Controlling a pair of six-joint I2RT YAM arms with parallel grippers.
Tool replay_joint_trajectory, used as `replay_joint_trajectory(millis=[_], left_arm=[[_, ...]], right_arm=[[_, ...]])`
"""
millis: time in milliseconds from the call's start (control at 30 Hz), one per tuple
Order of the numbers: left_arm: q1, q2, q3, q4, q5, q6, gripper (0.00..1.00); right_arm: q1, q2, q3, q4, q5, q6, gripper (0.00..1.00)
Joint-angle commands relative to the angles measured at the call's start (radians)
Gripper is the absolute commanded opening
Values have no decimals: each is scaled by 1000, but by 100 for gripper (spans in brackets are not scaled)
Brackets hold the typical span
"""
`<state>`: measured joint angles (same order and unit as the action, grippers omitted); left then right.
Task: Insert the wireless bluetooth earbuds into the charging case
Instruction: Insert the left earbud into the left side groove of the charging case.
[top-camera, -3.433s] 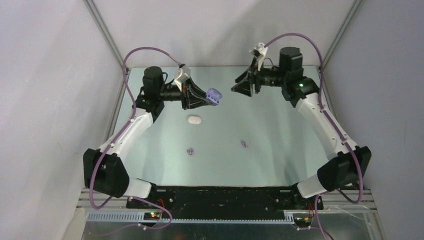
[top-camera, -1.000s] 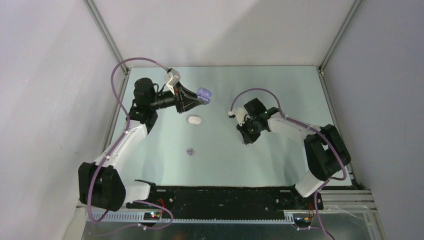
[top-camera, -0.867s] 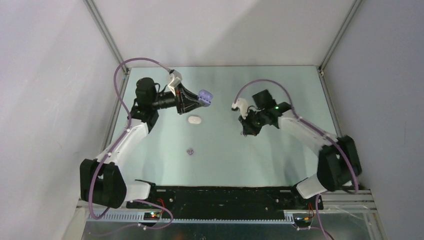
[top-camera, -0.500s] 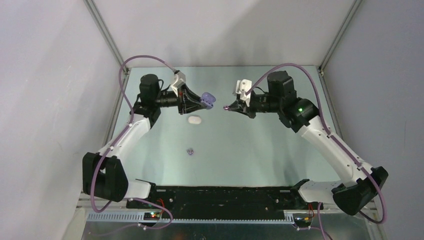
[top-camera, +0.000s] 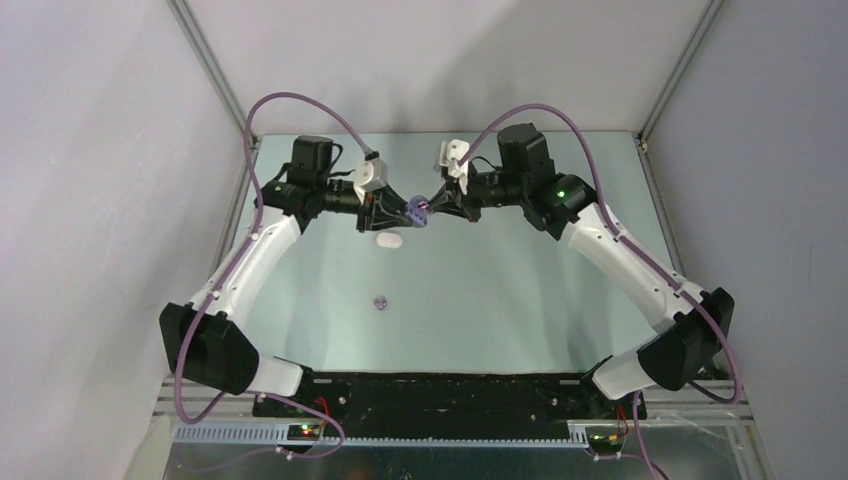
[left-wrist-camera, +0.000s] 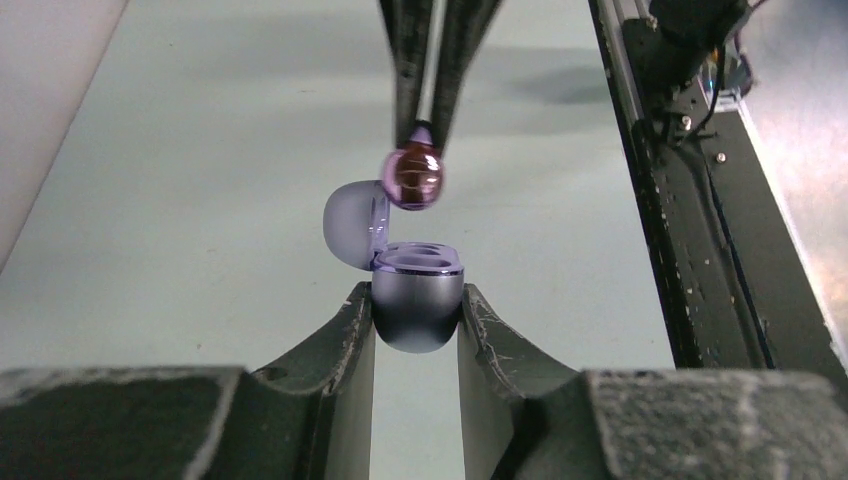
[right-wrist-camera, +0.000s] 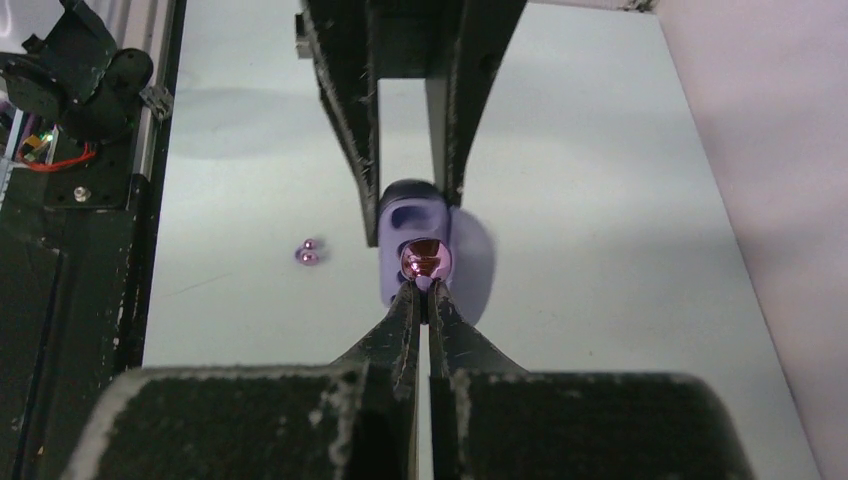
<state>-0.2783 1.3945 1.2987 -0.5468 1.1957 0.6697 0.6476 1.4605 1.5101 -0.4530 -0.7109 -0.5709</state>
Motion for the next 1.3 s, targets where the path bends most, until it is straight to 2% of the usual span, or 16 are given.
replay_joint_trajectory(millis=[0, 333, 800, 1267], left_arm=[[-15, 4, 62, -245, -15, 266, 0], [-21, 3, 65, -235, -5, 250, 0], [-14, 6, 51, -114, 38, 97, 0], [-14, 8, 78, -130, 53, 109, 0]], right_arm=[[15, 7, 67, 66, -33, 36, 0], [41, 15, 55, 59, -40, 30, 0], [41, -12, 14, 15, -61, -1, 0], [29, 21, 9, 42, -45, 13, 0]])
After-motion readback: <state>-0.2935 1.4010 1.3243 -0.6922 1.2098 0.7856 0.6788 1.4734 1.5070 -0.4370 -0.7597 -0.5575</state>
